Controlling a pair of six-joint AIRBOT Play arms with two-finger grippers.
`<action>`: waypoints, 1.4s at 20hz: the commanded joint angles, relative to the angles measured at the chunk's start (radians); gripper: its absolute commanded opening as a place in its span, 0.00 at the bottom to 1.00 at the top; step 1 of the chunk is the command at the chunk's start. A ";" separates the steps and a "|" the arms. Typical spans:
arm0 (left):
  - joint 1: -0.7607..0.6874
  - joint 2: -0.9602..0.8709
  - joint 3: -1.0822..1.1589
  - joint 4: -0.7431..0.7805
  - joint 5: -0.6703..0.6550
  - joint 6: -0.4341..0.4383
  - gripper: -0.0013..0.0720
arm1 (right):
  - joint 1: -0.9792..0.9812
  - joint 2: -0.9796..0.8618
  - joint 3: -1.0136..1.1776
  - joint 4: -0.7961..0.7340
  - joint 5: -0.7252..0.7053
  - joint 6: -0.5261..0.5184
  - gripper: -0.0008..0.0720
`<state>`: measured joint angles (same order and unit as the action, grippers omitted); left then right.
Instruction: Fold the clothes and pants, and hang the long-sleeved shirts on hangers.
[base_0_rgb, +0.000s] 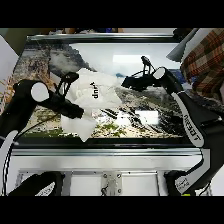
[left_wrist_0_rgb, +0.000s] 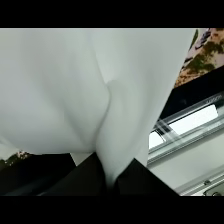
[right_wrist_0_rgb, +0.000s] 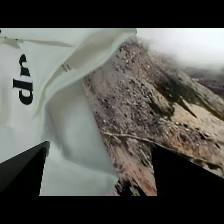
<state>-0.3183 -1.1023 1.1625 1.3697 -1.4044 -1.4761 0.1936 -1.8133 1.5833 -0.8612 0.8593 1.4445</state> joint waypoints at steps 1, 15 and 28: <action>-0.002 0.110 -0.143 0.000 -0.017 -0.017 0.05 | 0.017 -0.093 0.011 0.126 -0.132 0.003 0.97; -0.002 0.215 -0.205 0.001 -0.039 -0.017 0.05 | 0.094 -0.234 0.078 0.146 -0.169 0.004 0.94; -0.003 0.215 0.481 0.171 0.053 -0.081 0.05 | -0.033 0.309 0.263 0.166 -0.029 -0.256 0.06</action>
<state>-0.3202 -0.8886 1.3930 1.5009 -1.4120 -1.5085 0.2085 -1.7054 1.7786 -0.6956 0.7273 1.2461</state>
